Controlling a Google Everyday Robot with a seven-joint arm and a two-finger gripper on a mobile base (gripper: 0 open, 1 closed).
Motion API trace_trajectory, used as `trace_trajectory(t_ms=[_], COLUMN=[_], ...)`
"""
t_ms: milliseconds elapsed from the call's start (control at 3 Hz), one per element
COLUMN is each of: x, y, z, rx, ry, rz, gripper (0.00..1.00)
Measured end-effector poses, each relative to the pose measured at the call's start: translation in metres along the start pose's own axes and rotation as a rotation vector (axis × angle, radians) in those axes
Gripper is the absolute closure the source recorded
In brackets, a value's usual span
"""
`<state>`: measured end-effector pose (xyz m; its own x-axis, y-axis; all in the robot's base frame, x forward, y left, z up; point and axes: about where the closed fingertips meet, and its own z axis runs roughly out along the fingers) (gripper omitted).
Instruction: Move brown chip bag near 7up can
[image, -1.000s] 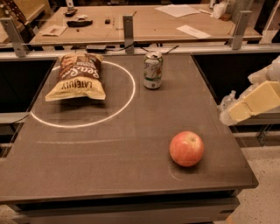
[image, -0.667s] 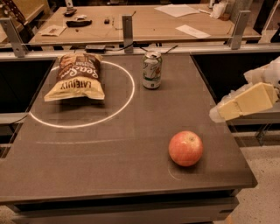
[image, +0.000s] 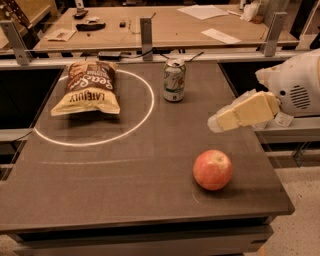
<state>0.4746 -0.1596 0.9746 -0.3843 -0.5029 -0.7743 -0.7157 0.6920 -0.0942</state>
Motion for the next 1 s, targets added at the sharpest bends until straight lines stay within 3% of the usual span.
trace_trajectory(t_ms=[333, 667, 1000], x=[0.000, -0.009, -0.011], y=[0.030, 0.083, 0.134], z=[-0.001, 0.002, 0.014], rx=[-0.024, -0.060, -0.130], ry=[0.014, 0.006, -0.028], rz=[0.037, 0.056, 0.073], gripper=[0.00, 0.00, 0.00])
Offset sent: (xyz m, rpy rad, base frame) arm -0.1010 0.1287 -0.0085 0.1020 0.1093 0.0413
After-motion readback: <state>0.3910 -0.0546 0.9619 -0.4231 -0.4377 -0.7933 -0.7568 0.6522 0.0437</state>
